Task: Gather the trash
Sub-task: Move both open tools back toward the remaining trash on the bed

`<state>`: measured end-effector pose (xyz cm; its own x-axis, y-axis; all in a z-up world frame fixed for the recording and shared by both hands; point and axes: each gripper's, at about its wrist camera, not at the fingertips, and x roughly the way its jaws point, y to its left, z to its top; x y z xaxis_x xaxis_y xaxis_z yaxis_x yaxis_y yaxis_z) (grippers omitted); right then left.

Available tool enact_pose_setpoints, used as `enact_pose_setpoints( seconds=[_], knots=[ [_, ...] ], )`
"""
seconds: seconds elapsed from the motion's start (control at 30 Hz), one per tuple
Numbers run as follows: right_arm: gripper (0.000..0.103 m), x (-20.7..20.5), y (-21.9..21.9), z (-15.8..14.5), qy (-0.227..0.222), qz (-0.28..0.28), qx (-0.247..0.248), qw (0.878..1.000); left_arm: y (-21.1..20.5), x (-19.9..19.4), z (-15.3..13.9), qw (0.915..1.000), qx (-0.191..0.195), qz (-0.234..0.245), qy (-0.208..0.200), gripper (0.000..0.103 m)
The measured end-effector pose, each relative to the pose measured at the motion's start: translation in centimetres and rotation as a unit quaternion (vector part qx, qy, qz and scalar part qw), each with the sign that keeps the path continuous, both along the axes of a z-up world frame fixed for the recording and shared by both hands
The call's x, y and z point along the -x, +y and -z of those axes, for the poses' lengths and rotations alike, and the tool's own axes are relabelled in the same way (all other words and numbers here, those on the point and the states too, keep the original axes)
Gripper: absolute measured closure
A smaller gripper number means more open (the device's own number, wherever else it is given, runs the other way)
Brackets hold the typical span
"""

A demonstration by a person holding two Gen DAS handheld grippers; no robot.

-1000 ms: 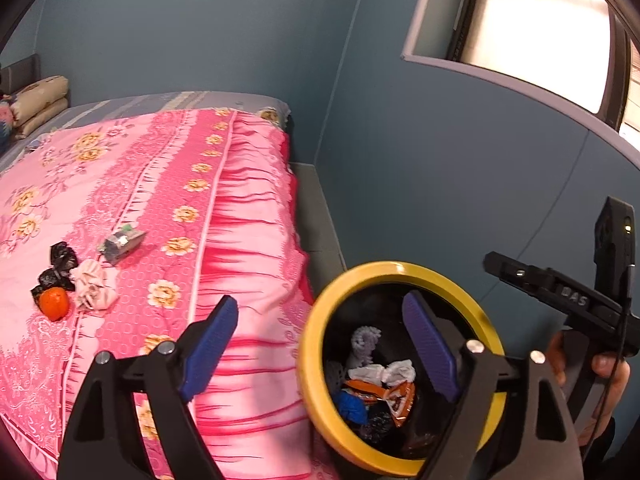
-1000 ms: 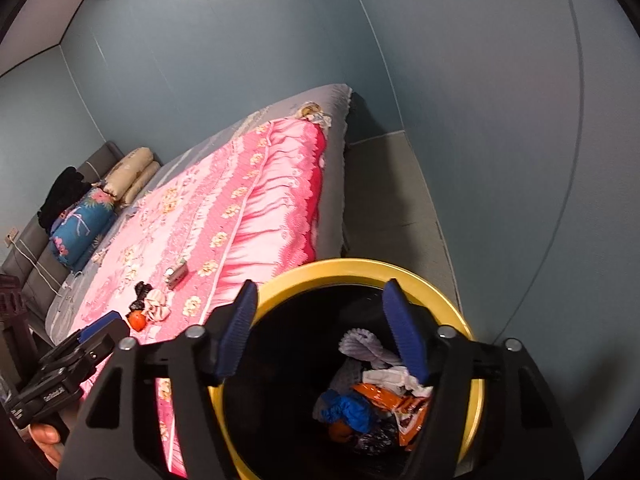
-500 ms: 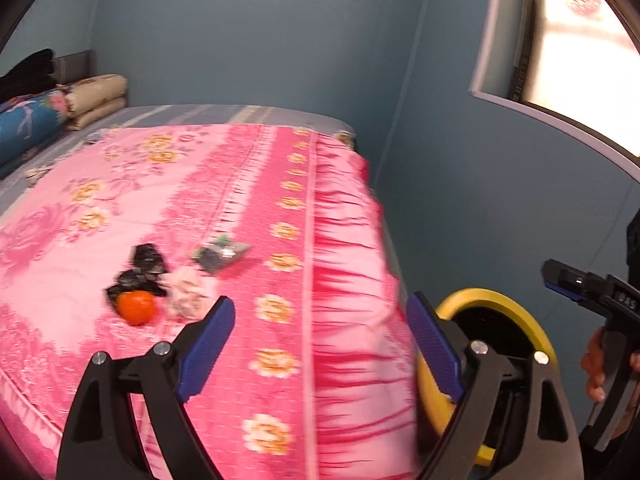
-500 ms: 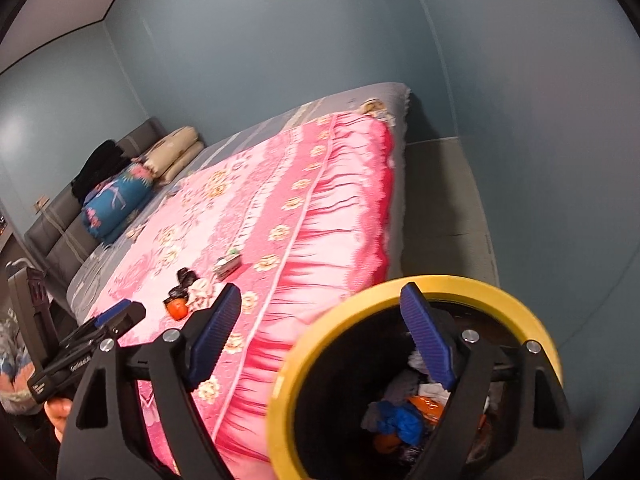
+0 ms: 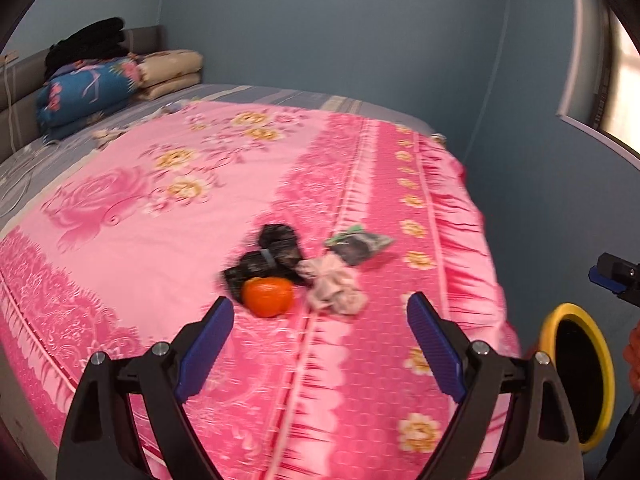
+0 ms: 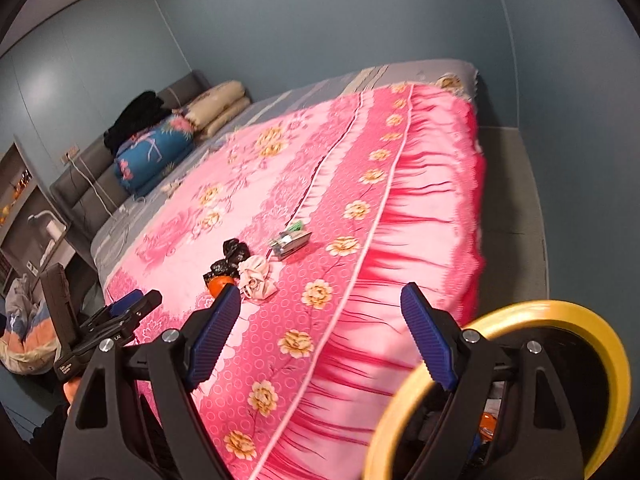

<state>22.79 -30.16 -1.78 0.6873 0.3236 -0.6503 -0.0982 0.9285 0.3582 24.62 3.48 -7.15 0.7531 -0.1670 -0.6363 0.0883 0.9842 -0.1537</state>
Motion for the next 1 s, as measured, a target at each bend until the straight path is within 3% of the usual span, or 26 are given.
enact_pose_setpoints(
  seconds=[0.3, 0.7, 1.0],
  knots=[
    [0.024, -7.3, 5.5, 2.7, 0.047, -0.031, 0.017, 0.998, 4.6, -3.3, 2.9, 0.9992, 0.001, -0.027, 0.028, 0.018],
    [0.024, -17.4, 11.1, 9.1, 0.133, -0.050, -0.003, 0.990, 8.0, -10.2, 6.1, 0.9972, 0.010, -0.031, 0.067, 0.018],
    [0.024, -21.1, 13.1, 11.6, 0.157, -0.040, -0.009, 0.987, 8.9, -15.5, 8.6, 0.9913, 0.066, -0.015, 0.113, 0.018]
  ],
)
